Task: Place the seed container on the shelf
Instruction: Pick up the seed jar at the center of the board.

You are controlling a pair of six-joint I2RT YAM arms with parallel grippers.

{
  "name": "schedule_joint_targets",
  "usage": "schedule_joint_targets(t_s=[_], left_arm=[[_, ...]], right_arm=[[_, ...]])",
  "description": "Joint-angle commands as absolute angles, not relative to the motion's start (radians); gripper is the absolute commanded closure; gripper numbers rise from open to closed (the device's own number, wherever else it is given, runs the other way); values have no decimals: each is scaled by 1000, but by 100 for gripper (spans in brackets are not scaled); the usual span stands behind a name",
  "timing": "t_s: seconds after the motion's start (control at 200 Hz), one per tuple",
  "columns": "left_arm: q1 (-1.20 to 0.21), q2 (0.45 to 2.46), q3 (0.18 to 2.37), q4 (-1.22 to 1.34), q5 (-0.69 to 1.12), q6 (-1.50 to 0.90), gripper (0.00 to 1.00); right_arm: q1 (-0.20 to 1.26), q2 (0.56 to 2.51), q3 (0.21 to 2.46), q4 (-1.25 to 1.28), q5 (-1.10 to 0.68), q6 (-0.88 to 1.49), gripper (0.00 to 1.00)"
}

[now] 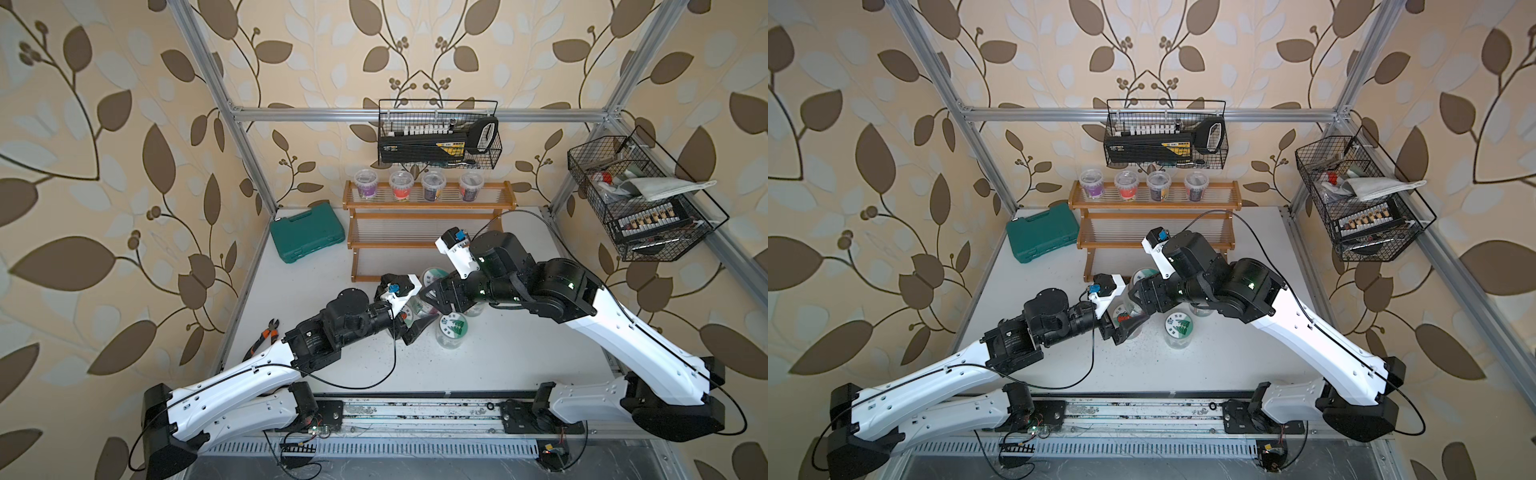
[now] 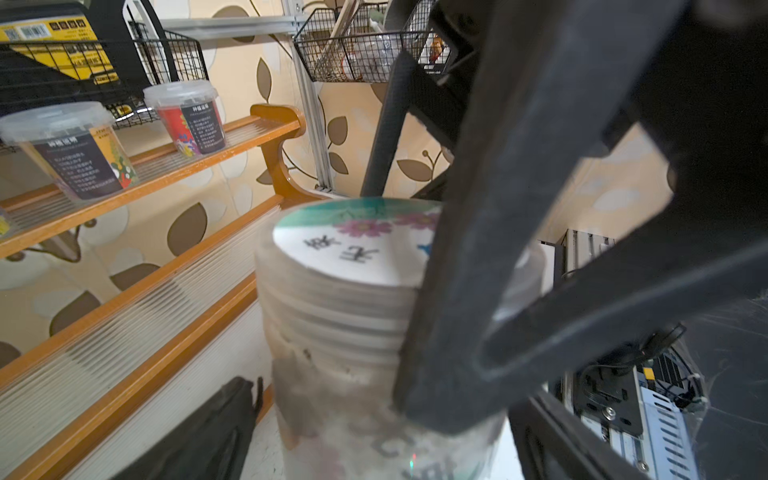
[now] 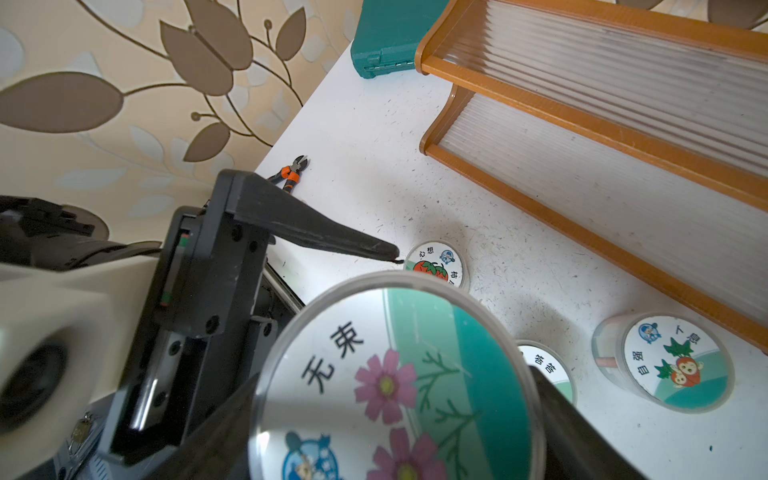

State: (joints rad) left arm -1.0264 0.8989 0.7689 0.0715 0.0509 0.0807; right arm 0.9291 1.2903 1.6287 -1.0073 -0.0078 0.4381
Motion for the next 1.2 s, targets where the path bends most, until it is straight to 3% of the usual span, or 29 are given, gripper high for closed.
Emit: schedule_joint_targets(t_s=[0.0, 0.435, 0.545, 0.655, 0.795, 0.855, 1.05, 1.195], left_arm=[[-1016, 909, 763, 198, 93, 113, 2], [-1017, 966, 775, 272, 74, 117, 2], [-1017, 966, 775, 284, 83, 118, 7], [-1016, 966, 776, 285, 81, 117, 21], [-1014, 969, 777, 283, 86, 117, 24], [-1013, 968, 775, 285, 90, 116, 27], [-1007, 960, 752, 324, 93, 111, 32], [-1006, 964, 737, 362, 89, 107, 34]], right_arm=[[925, 1263, 1618, -990, -32, 449, 44], [925, 1267, 1609, -987, -48, 445, 45], [923, 1268, 1606, -987, -49, 443, 44], [923, 1273, 1607, -986, -53, 443, 45], [922, 1277, 1606, -984, -59, 443, 44], [922, 1278, 1606, -983, -60, 443, 41], [920, 1268, 1592, -966, -39, 441, 14], [920, 1250, 1572, -952, 2, 436, 2]])
